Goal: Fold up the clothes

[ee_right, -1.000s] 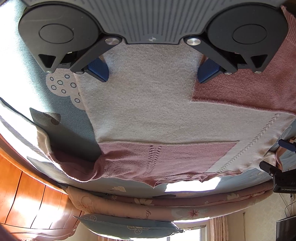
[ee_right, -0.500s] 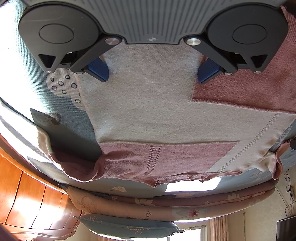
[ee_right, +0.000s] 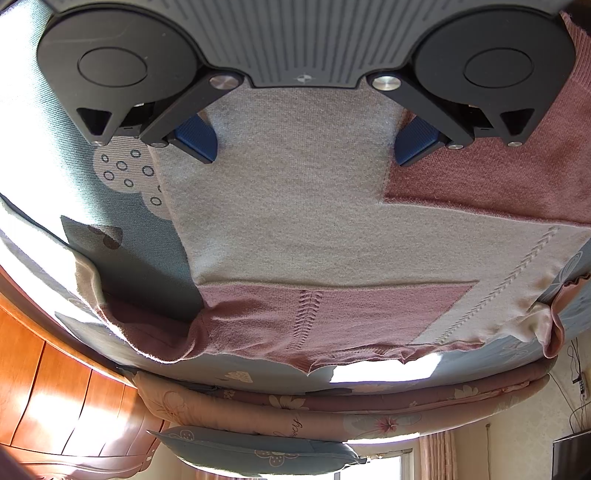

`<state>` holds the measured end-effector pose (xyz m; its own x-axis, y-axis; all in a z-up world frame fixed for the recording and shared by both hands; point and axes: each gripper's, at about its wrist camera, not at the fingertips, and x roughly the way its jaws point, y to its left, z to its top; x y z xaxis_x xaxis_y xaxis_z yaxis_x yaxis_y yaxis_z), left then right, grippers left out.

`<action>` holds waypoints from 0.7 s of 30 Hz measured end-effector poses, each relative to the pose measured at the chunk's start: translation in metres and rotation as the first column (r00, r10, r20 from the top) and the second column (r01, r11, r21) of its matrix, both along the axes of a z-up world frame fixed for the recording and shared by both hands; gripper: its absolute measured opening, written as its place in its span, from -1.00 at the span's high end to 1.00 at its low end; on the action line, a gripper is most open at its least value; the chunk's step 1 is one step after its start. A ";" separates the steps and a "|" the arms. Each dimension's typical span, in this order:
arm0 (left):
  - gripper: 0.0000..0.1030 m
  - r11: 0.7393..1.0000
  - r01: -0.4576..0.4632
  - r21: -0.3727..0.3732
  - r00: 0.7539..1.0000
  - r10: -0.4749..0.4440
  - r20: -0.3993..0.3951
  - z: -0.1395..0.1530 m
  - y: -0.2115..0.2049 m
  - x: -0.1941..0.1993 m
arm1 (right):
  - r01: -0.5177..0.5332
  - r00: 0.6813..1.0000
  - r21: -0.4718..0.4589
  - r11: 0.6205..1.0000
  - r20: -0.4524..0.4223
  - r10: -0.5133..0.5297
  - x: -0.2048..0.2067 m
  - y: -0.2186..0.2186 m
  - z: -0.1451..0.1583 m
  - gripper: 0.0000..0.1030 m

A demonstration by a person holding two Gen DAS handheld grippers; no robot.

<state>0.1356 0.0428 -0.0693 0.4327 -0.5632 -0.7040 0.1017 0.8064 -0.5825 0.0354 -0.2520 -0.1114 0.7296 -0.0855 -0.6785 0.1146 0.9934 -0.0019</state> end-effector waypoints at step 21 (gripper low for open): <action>-0.98 0.989 -0.143 0.037 0.988 0.144 -0.055 -0.012 0.040 -0.070 | 0.001 1.000 -0.002 1.000 -0.004 -0.001 -0.002 0.000 0.001 -1.00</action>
